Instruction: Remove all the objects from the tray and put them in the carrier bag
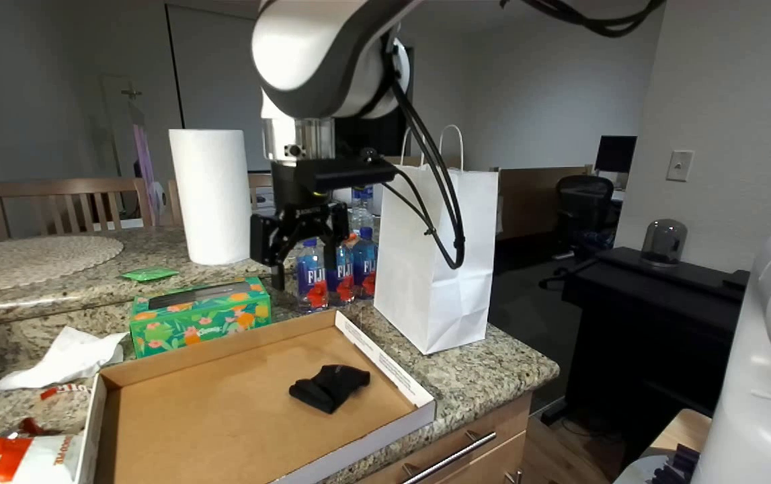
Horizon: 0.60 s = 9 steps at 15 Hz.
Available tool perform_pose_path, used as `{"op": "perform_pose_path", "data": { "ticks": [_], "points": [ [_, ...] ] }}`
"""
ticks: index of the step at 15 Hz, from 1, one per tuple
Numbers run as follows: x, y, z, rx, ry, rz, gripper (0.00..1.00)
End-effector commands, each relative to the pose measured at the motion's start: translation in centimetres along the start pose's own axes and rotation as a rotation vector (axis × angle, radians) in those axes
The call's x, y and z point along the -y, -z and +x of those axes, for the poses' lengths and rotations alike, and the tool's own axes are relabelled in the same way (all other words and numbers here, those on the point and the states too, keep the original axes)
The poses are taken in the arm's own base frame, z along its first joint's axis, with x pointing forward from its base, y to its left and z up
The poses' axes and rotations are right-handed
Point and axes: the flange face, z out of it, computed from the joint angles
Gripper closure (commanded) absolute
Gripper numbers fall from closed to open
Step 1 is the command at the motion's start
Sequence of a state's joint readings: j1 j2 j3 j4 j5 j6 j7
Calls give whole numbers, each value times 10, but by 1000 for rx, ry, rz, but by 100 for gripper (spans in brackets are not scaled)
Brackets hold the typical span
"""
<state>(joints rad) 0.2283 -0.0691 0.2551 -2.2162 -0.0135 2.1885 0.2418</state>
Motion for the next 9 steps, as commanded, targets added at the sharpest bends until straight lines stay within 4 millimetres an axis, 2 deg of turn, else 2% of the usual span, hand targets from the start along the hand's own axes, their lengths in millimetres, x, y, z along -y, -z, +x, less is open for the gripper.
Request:
{"op": "perform_pose_path", "data": {
  "ticks": [1,4,9],
  "points": [
    [-8,-46,-8,47,44,56,0],
    [-15,-76,-14,64,5,25,0],
    [-25,-115,-10,70,-31,-6,0]
  ]
}}
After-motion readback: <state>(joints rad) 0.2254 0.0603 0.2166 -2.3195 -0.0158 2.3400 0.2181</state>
